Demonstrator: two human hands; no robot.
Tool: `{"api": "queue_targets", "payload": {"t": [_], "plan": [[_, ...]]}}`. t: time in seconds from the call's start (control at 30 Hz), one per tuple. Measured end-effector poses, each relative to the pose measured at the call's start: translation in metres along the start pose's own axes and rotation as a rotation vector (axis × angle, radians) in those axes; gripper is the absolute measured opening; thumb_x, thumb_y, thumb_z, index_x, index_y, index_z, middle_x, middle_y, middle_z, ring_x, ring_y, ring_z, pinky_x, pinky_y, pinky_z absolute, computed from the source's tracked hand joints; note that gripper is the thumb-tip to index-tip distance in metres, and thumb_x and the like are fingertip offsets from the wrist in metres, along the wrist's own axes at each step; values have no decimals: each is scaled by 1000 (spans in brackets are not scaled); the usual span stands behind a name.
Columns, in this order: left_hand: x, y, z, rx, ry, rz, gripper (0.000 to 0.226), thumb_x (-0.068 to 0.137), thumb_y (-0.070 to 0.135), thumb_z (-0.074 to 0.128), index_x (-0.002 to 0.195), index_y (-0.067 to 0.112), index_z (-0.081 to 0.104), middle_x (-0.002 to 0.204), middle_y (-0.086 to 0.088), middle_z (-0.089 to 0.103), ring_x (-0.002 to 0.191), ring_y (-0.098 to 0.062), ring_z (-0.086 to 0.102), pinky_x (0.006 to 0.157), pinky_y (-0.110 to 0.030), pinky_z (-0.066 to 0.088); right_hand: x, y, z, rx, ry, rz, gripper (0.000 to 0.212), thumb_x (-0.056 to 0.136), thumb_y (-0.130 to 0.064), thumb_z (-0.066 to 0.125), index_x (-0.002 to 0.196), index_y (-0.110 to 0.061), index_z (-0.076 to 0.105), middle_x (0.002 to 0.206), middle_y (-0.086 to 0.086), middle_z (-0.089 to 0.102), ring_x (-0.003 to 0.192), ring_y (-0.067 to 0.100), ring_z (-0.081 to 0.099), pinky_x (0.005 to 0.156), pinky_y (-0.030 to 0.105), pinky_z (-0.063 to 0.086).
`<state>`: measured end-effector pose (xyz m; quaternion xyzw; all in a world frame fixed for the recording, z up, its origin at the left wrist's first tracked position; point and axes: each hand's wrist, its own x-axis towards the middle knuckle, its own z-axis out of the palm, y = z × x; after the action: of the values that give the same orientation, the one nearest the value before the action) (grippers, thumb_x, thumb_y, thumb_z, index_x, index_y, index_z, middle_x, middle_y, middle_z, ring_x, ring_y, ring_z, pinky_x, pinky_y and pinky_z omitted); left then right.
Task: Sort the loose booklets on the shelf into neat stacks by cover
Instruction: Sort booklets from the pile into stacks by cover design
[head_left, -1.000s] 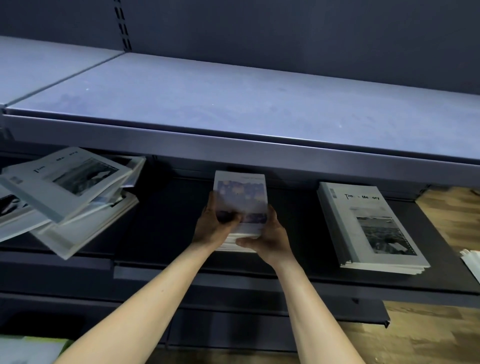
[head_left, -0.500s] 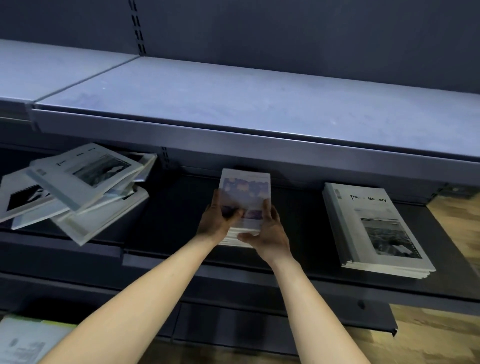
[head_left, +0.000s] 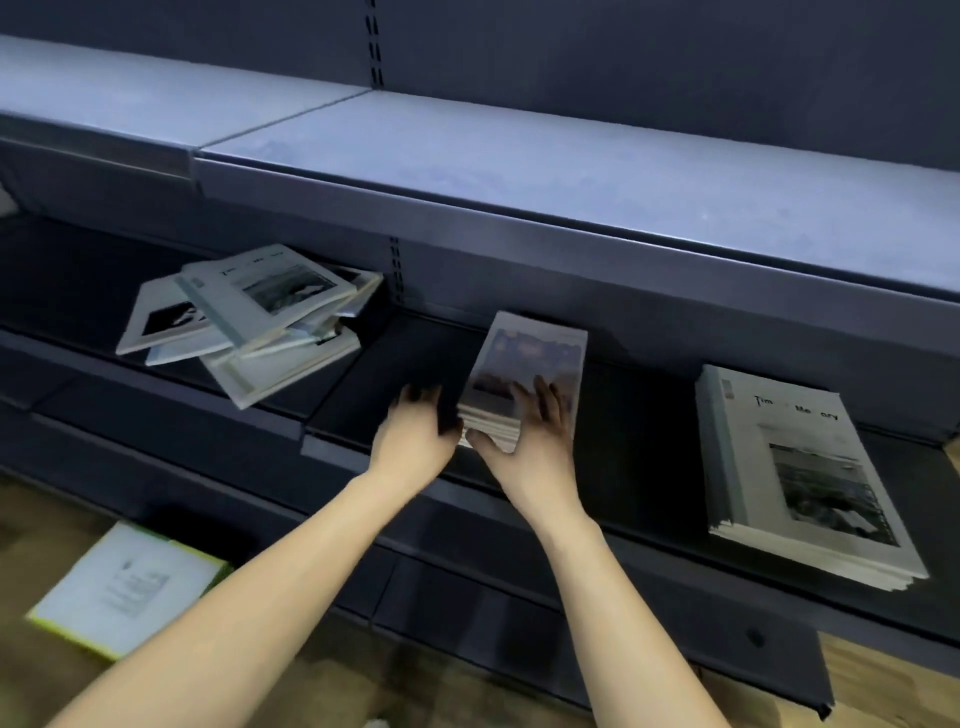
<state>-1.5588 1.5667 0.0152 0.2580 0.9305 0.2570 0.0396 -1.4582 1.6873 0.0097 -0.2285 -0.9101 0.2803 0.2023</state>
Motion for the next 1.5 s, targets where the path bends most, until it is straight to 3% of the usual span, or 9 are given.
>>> {"api": "queue_targets", "payload": {"t": [0.17, 0.33, 0.43, 0.77, 0.87, 1.17, 1.5], "plan": [[-27, -26, -26, 7, 81, -76, 48, 90, 30, 56, 136, 20, 52, 122, -14, 54, 112, -36, 53, 86, -47, 51, -6, -36, 18, 113, -42, -173, 60, 86, -42, 70, 138, -15, 53, 142, 7, 52, 138, 26, 38, 114, 35, 30], [-46, -61, -57, 24, 171, -158, 51, 92, 32, 56, 141, 21, 48, 140, -5, 48, 124, -27, 51, 96, -43, 49, -7, -74, 41, 153, -188, -241, 57, 92, -37, 65, 142, -14, 50, 143, 8, 50, 132, 23, 43, 111, 32, 35], [-54, -86, -74, 54, 201, -208, 52, 95, 33, 53, 144, 18, 45, 147, -4, 43, 135, -24, 40, 105, -42, 42, -8, -95, 56, 192, -292, -235, 57, 95, -38, 60, 146, -17, 45, 149, 6, 43, 136, 20, 39, 112, 35, 36], [-70, -171, -128, 64, 269, -290, 48, 96, 31, 53, 142, 20, 49, 143, -1, 48, 132, -21, 44, 107, -36, 39, -18, -170, 120, 196, -407, -272, 49, 97, -34, 58, 142, -17, 50, 154, 4, 36, 142, 16, 32, 113, 27, 29], [-69, -198, -142, 53, 269, -285, 47, 96, 31, 53, 142, 20, 49, 143, 0, 48, 133, -20, 44, 108, -35, 37, -20, -193, 141, 195, -413, -253, 50, 97, -34, 58, 143, -18, 49, 154, 4, 36, 141, 16, 36, 114, 31, 34], [-45, -278, -178, -1, 244, -190, 47, 96, 30, 52, 142, 20, 48, 144, 3, 47, 134, -16, 41, 111, -32, 34, -16, -274, 203, 275, -396, -127, 68, 97, -30, 60, 155, -19, 26, 159, 0, 32, 145, 13, 30, 114, 26, 26], [-2, -324, -194, -60, 177, -95, 47, 97, 30, 51, 144, 22, 46, 145, 3, 44, 136, -17, 37, 109, -32, 34, 5, -310, 241, 343, -318, -3, 74, 99, -23, 57, 158, -25, 12, 163, -2, 21, 149, 12, 21, 109, 20, 21]]}}
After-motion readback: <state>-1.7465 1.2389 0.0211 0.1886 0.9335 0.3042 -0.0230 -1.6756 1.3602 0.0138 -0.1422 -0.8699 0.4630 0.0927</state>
